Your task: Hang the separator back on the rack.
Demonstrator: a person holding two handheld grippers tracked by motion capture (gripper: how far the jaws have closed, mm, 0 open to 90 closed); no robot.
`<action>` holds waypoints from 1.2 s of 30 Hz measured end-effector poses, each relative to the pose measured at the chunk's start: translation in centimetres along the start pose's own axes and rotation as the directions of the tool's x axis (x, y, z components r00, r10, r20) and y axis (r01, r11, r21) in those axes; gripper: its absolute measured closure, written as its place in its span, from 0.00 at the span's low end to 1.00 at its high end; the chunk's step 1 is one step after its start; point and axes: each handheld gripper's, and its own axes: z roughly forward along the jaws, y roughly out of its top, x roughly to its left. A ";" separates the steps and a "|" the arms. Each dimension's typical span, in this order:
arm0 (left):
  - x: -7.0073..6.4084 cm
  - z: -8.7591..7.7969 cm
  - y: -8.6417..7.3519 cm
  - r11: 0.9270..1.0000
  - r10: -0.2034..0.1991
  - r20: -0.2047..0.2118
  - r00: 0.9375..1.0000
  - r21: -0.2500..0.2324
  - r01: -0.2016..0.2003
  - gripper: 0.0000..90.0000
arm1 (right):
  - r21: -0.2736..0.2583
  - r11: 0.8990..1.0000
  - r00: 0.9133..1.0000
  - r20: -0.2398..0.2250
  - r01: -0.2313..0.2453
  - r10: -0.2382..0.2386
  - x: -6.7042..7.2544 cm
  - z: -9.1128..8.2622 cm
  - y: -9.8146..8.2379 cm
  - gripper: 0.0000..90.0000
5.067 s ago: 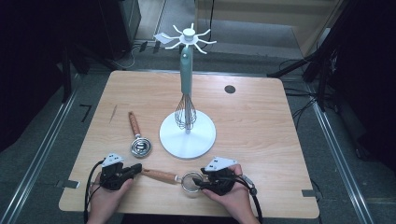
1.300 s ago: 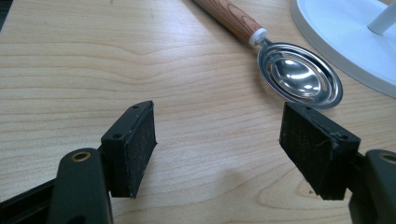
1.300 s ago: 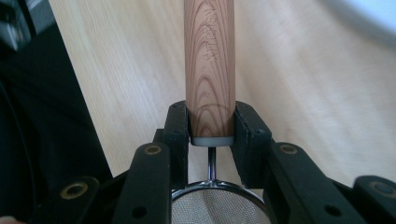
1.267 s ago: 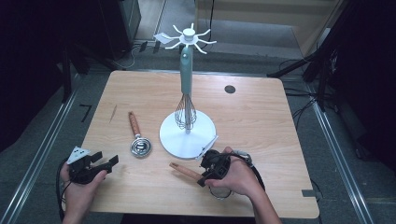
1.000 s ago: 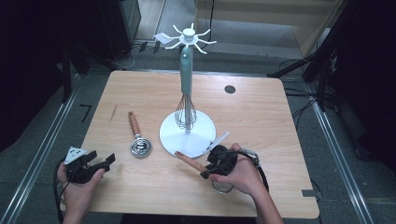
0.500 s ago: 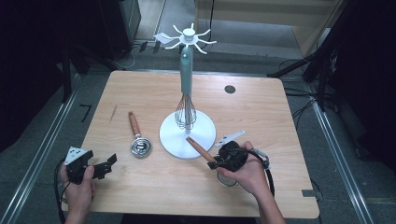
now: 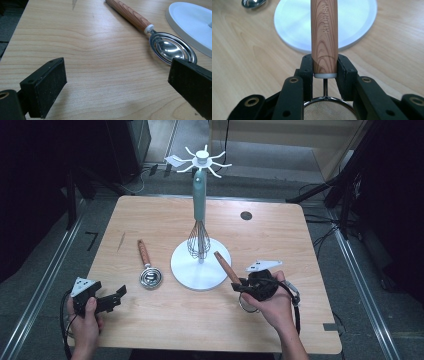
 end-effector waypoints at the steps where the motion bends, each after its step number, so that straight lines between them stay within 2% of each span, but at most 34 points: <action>1: 0.0 0.0 0.0 1.000 -0.001 0.000 1.000 0.001 0.001 0.02 | -0.015 1.000 1.000 0.003 0.001 -0.001 -0.1 -0.1 0.0 0.79; 2: 0.0 0.1 0.0 1.000 -0.002 0.001 1.000 0.000 0.002 0.02 | -0.030 0.999 1.000 0.006 -0.017 0.017 -0.1 -0.1 -0.1 0.79; 7: 0.0 0.1 0.0 1.000 0.002 0.010 1.000 0.000 -0.002 0.02 | -0.123 0.992 0.999 0.031 -0.027 0.031 -0.3 -0.9 0.0 0.79; 15: 0.1 0.2 0.0 1.000 -0.009 0.013 1.000 -0.001 0.009 0.02 | -0.235 0.972 0.999 0.024 -0.031 0.038 -0.3 -2.1 0.1 0.79; 19: 0.1 0.1 0.0 1.000 -0.008 0.014 1.000 0.000 0.008 0.02 | -0.289 0.957 0.999 0.020 -0.023 0.030 -0.1 -2.9 0.2 0.79; 26: 0.1 0.1 -0.1 1.000 -0.009 0.013 1.000 -0.002 0.010 0.02 | -0.333 0.943 0.999 0.042 -0.011 0.027 0.4 -3.7 0.5 0.79; 29: 0.0 0.1 0.0 1.000 -0.006 0.012 1.000 0.001 0.006 0.02 | -0.338 0.941 0.995 0.103 0.024 0.012 1.0 -4.0 0.7 0.79; 31: 0.1 0.1 0.0 1.000 -0.011 0.012 1.000 0.001 0.011 0.02 | -0.354 0.935 0.995 0.098 0.019 0.017 1.2 -4.2 0.8 0.79; 36: 0.0 0.2 0.0 1.000 -0.004 0.011 1.000 0.002 0.004 0.02 | -0.382 0.922 0.993 0.115 0.061 -0.018 2.3 -4.9 1.4 0.79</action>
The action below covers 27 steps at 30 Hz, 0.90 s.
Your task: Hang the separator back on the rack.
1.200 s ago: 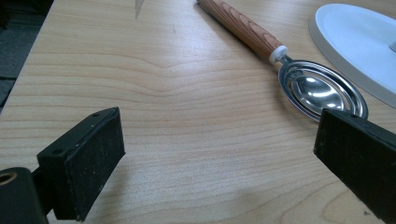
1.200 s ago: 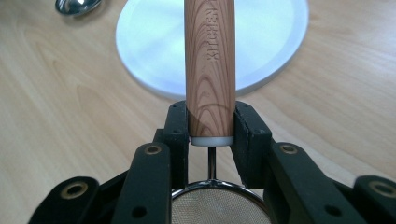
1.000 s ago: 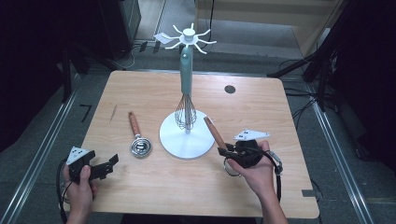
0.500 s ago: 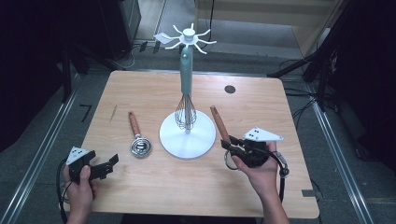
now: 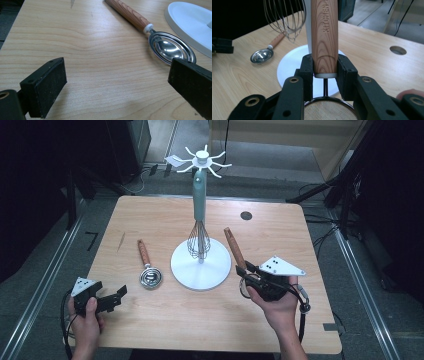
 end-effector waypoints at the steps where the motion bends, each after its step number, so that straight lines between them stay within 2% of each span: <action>1: 0.0 0.0 0.0 1.000 0.000 0.000 1.000 0.000 0.000 0.02 | -0.011 1.000 1.000 -0.001 0.003 -0.003 0.1 -0.1 0.2 0.79; 8: -0.1 0.0 0.0 1.000 0.005 0.000 1.000 0.001 -0.005 0.02 | -0.084 0.996 0.999 -0.004 0.042 -0.043 1.0 -0.4 1.1 0.79; 17: -0.1 0.0 0.0 1.000 0.007 0.007 1.000 0.002 -0.007 0.02 | -0.127 0.991 0.999 -0.003 0.033 -0.034 1.2 -0.3 2.3 0.79; 27: -0.1 0.0 0.0 1.000 0.005 0.007 1.000 0.004 -0.005 0.02 | -0.198 0.980 1.000 -0.006 0.021 -0.023 1.4 -0.7 3.5 0.79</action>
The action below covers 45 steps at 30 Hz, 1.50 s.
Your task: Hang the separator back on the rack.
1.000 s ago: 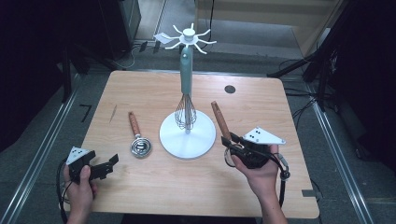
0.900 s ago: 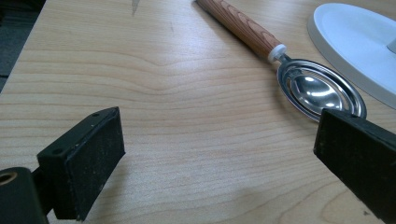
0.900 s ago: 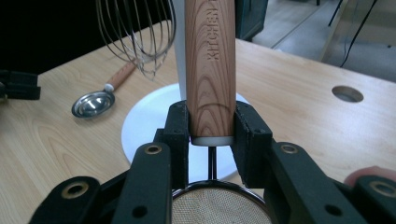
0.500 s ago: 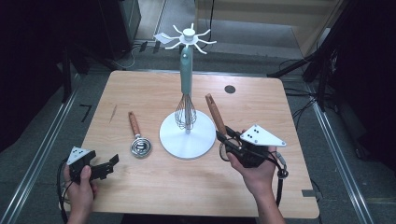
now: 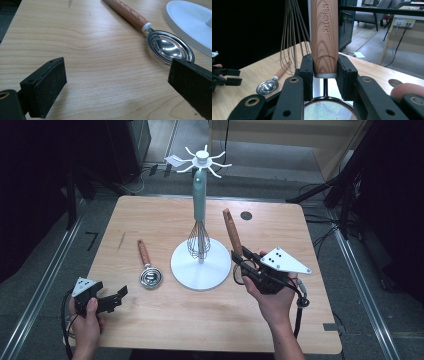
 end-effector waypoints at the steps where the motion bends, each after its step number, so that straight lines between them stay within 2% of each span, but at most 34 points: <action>1: 0.0 0.0 0.0 1.000 0.000 0.001 1.000 0.001 0.000 0.02 | -0.007 1.000 1.000 0.001 0.001 -0.001 0.1 0.0 0.2 0.79; 9: 0.0 0.0 0.0 1.000 0.001 0.000 1.000 0.002 -0.001 0.02 | -0.046 0.999 1.000 -0.018 0.016 -0.017 0.5 -0.1 1.3 0.79; 13: -0.1 0.0 0.0 1.000 0.011 -0.004 1.000 0.006 -0.011 0.04 | -0.062 0.998 1.000 -0.012 0.000 -0.001 0.1 0.0 1.8 0.79; 27: -0.2 0.1 0.1 1.000 0.017 -0.018 1.000 0.014 -0.017 0.03 | -0.104 0.994 1.000 -0.008 0.012 -0.013 0.7 -0.1 3.4 0.79; 35: -0.4 0.2 0.1 0.999 0.032 -0.012 0.999 0.021 -0.032 0.03 | -0.149 0.989 1.000 -0.003 0.019 -0.020 1.0 -0.4 4.5 0.79; 45: -0.3 0.2 0.1 0.999 0.028 0.001 1.000 0.020 -0.028 0.03 | -0.168 0.986 1.000 -0.005 0.020 -0.022 1.3 -0.3 5.7 0.79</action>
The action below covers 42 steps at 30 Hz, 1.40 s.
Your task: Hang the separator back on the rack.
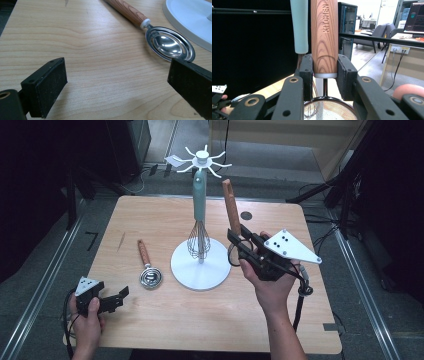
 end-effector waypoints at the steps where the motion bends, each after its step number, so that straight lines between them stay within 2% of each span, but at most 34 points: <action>1: 0.0 0.0 0.0 1.000 -0.001 0.000 1.000 0.000 0.001 0.03 | -0.002 1.000 1.000 0.002 -0.002 0.002 0.0 0.0 0.1 0.79; 7: 0.0 0.0 0.0 1.000 0.000 0.004 1.000 0.005 0.000 0.03 | -0.034 0.999 1.000 0.004 -0.010 0.010 0.2 0.2 0.7 0.79; 14: 0.0 0.0 0.0 1.000 0.002 0.010 1.000 0.003 -0.002 0.03 | -0.037 0.999 1.000 0.008 -0.005 0.005 0.3 0.6 1.4 0.79; 42: 0.0 0.1 0.0 1.000 -0.002 0.013 1.000 0.000 0.002 0.03 | 0.000 1.000 1.000 0.005 0.001 -0.001 0.4 2.8 0.8 0.79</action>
